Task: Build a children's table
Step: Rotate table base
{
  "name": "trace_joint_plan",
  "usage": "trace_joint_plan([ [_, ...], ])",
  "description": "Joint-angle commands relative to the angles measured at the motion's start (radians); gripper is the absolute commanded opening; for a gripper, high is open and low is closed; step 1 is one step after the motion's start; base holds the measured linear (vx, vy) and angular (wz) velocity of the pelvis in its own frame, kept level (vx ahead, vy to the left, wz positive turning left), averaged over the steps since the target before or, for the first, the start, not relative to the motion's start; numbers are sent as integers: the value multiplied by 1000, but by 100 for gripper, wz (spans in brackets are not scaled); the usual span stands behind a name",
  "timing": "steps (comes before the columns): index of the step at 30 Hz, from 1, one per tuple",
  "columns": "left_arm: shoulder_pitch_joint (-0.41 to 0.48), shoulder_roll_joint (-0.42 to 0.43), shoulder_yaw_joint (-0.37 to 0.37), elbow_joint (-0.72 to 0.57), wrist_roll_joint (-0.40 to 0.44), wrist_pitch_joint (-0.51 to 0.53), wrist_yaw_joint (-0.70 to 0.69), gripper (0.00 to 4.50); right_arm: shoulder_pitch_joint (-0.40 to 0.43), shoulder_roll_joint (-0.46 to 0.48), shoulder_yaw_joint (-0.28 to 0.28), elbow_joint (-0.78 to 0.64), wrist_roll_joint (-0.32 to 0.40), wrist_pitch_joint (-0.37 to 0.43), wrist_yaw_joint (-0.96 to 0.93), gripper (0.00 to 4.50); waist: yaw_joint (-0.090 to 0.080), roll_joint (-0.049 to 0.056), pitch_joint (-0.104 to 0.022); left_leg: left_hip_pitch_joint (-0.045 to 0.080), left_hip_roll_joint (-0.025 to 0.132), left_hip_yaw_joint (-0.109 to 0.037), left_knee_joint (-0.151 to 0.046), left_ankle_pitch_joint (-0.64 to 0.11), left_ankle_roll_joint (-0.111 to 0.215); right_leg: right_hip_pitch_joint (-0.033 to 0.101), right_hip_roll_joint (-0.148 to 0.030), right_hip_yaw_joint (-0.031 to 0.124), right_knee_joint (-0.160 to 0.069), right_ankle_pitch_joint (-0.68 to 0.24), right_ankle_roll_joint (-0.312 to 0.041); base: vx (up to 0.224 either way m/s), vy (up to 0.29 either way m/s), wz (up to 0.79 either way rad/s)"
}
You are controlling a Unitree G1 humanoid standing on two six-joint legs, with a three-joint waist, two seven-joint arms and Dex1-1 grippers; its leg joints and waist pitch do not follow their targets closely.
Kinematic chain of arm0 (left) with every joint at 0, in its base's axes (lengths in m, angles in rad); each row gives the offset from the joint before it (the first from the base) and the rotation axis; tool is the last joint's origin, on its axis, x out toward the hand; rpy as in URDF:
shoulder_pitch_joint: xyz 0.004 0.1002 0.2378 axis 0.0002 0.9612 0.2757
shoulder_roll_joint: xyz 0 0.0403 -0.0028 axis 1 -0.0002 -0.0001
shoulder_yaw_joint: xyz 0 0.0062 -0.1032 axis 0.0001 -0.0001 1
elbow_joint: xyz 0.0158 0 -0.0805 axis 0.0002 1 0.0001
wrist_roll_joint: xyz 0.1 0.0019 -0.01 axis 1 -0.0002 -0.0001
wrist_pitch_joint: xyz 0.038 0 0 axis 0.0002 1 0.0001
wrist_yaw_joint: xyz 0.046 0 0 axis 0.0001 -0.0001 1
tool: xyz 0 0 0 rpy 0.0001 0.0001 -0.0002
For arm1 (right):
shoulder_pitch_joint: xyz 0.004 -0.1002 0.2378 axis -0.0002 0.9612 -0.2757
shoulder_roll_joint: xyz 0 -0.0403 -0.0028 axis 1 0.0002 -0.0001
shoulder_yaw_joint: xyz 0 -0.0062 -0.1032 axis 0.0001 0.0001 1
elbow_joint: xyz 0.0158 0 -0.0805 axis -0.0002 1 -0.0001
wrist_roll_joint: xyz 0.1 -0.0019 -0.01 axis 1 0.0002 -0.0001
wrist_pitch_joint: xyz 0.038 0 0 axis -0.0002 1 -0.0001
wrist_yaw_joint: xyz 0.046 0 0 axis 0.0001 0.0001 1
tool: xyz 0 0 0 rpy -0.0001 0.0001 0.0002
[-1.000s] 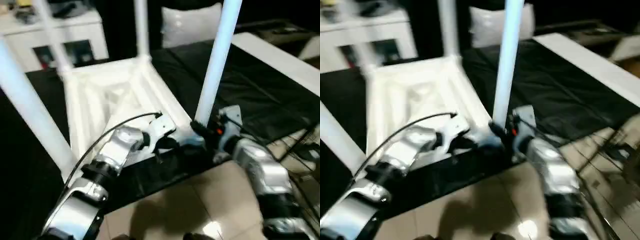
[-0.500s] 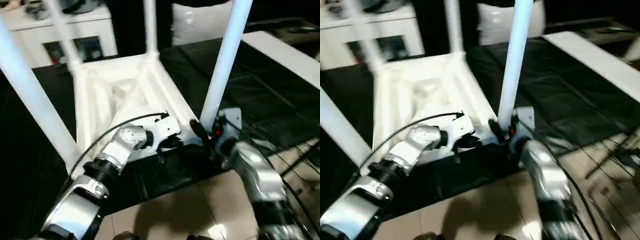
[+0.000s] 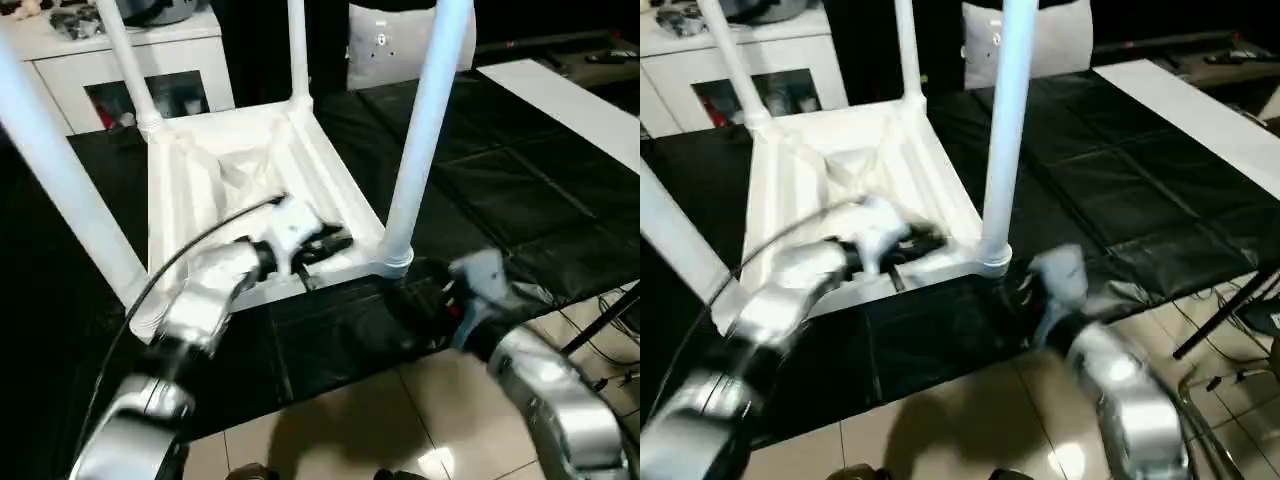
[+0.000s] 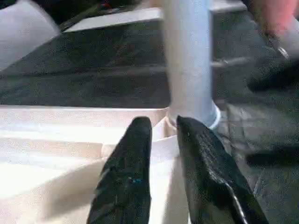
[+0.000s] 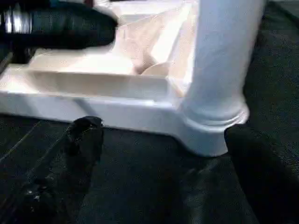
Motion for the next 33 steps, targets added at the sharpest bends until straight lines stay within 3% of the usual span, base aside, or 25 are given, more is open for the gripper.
trace_joint_plan([
  [1,50,-6,34,-107,-22,67,51,96,3,-3,-1,-8,-38,-36,-23,450,-2,-11,-63,18,57,-21,-80,-346,16,41,-64,45,-78,-474,-120,0,0,0],
  [3,127,-28,56,-213,-9,143,131,96,2,-2,-13,13,-38,-56,-31,450,-2,-26,-54,-45,41,-72,-102,-372,75,81,-83,-8,-57,-502,-107,0,0,0],
  [6,200,-39,48,-300,37,179,213,96,-9,-7,-22,35,-27,-60,-31,450,-28,0,-55,-29,75,-138,-115,-527,30,76,-55,-32,-42,-386,-121,3,-31,33],
  [7,212,-45,47,-312,41,179,226,96,-16,-10,-23,43,-27,-65,-30,450,-53,6,-42,-15,120,-226,-173,-699,17,73,-13,-31,37,-271,-135,16,-119,88],
  [10,242,-65,56,-359,42,226,279,96,-39,-21,-12,71,-28,-86,-8,450,-41,-1,-36,6,115,-294,-196,-746,17,42,20,25,127,-268,-166,0,-164,68],
  [11,247,-68,58,-365,45,238,293,96,-45,-23,-9,79,-29,-92,-2,450,-32,-14,-36,-22,65,-288,-193,-708,23,55,10,51,110,-315,-218,-9,-239,75],
  [12,254,-68,57,-372,59,253,315,96,-52,-23,-7,91,-34,-100,-1,450,-17,-51,-33,-41,-12,-250,-118,-616,-7,48,-20,64,7,-510,-328,-58,-291,76],
  [13,260,-67,53,-384,59,262,322,96,-59,-21,-6,98,-35,-104,-4,450,-7,-99,-34,38,-106,-82,252,-366,33,-34,-103,0,-167,-854,-455,-91,-300,63],
  [14,260,-67,52,-385,59,263,323,96,-59,-21,-6,99,-36,-104,-5,450,1,-82,-23,-10,-72,-48,286,-308,75,9,-118,6,-147,-905,-448,-91,-300,63],
  [15,266,-66,43,-400,60,273,329,96,-68,-17,-7,106,-37,-106,-12,450,8,-101,-20,-64,-52,-24,284,-282,98,79,-124,-19,-115,-863,-319,-2,-260,42],
  [17,267,-68,34,-409,60,292,334,96,-81,-7,-15,111,-32,-97,-27,450,24,-78,-54,-18,-19,-17,188,-313,132,122,-153,-11,-105,-693,-250,32,-215,64],
  [18,267,-75,38,-411,55,315,347,96,-92,7,-26,111,-17,-76,-40,450,8,-65,-62,31,-30,-3,84,-280,149,121,-68,27,-106,-578,-89,-56,-237,70],
  [19,265,-79,44,-408,51,328,357,96,-97,5,-21,108,-8,-65,-27,450,19,-32,-69,98,110,-81,-9,-159,209,69,-18,-21,-79,-377,115,-68,-246,36],
  [20,264,-80,45,-406,50,331,360,96,-99,4,-20,107,-6,-63,-23,450,15,-32,-74,112,229,-129,-28,-111,240,56,-64,-11,-30,-280,140,-68,-246,36],
  [21,264,-78,44,-399,55,315,366,96,-98,-7,-10,106,-3,-78,1,450,10,-40,-74,132,272,-123,-34,-90,273,11,-155,81,95,-99,24,-25,-163,9],
  [22,264,-79,46,-396,57,311,371,96,-97,-11,-7,105,-1,-85,11,450,1,-71,-77,127,179,-87,0,-83,235,0,-186,126,82,-54,-23,-6,-155,10],
  [23,267,-84,57,-394,55,295,382,96,-94,-15,-11,105,23,-91,35,450,64,-125,-65,8,-14,-44,139,-199,107,96,-217,234,-32,-130,121,-6,-155,10],
  [25,275,-86,74,-398,47,291,392,123,-94,-17,-25,93,62,-57,53,450,88,-104,-52,-27,-93,-59,161,-28,86,90,-78,117,-50,-289,481,-42,-125,-9],
  [27,282,-69,82,-390,65,310,423,123,-95,-25,-31,77,86,-20,69,450,83,-96,-51,-12,-116,-38,109,61,116,97,3,54,-86,-91,525,-69,-59,-8],
  [28,293,-58,87,-389,71,312,437,123,-100,-25,-42,71,96,3,71,450,84,-67,-52,14,-91,-48,70,57,129,87,9,32,-99,-89,503,-84,41,-7],
  [29,293,-58,87,-389,71,312,437,133,-100,-25,-42,71,96,3,71,450,64,-13,-59,52,68,-102,-16,-68,194,88,-9,-7,-122,-200,348,-84,41,-7],
  [30,302,-58,95,-394,75,312,457,133,-107,-29,-50,76,98,9,68,450,55,4,-56,14,277,-204,-115,-349,240,107,-87,63,126,-174,84,-93,77,-9],
  [31,311,-60,104,-403,69,314,464,133,-112,-38,-50,83,98,12,68,450,64,-1,-48,30,144,-108,-137,-549,133,65,-32,71,134,-158,-5,0,0,0],
  [32,317,-60,110,-409,71,310,471,133,-118,-42,-50,95,95,2,69,450,43,-21,-58,82,95,-93,-93,-596,86,42,-54,93,92,-174,-21,0,0,0],
  [33,324,-60,117,-413,73,303,477,133,-128,-45,-49,114,87,-17,68,450,52,-66,-36,44,15,-77,-21,-425,-26,68,-131,111,-62,-730,68,-56,-38,8],
])
